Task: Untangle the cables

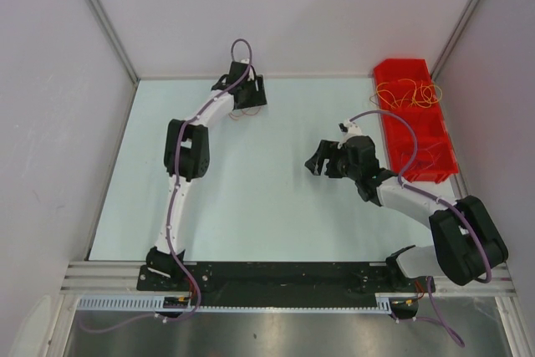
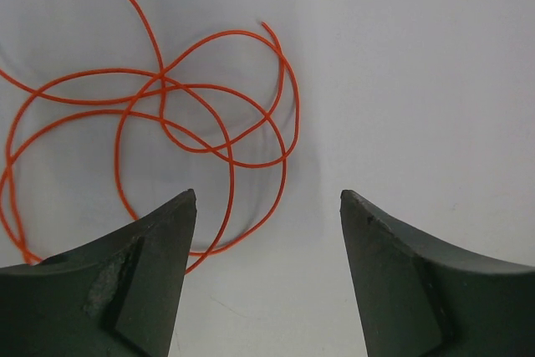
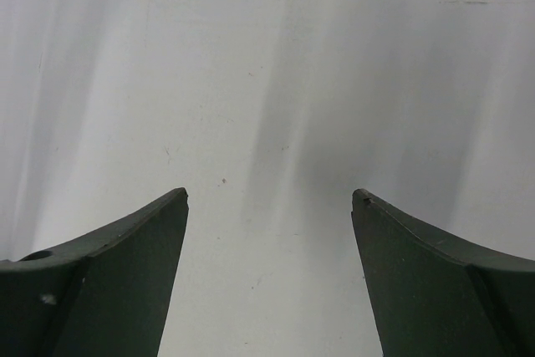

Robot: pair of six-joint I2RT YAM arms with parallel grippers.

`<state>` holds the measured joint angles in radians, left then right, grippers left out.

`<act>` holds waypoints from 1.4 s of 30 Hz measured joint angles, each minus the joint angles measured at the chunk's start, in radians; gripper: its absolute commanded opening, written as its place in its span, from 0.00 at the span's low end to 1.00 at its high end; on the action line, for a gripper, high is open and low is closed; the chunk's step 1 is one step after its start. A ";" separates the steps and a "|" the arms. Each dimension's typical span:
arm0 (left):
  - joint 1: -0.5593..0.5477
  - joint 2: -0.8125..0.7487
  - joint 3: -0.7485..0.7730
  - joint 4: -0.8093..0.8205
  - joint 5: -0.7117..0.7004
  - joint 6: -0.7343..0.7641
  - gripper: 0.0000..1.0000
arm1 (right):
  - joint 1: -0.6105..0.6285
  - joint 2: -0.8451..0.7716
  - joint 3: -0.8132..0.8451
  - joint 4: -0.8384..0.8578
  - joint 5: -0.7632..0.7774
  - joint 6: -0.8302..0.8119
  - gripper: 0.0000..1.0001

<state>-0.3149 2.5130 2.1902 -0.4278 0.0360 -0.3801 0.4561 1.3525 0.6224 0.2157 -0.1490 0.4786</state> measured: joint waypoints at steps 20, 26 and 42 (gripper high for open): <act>0.019 0.108 0.035 0.135 0.212 -0.190 0.00 | -0.009 0.009 -0.002 0.007 -0.018 0.000 0.84; 0.021 0.124 0.058 0.137 0.259 -0.214 0.00 | -0.010 0.012 -0.002 0.007 -0.019 0.000 0.84; 0.021 -0.330 -0.057 -0.019 0.502 -0.215 0.00 | -0.057 -0.130 -0.045 0.025 -0.092 0.016 0.94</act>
<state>-0.2939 2.1834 2.1330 -0.4473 0.5381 -0.5949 0.3988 1.2224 0.5777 0.2405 -0.2409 0.4946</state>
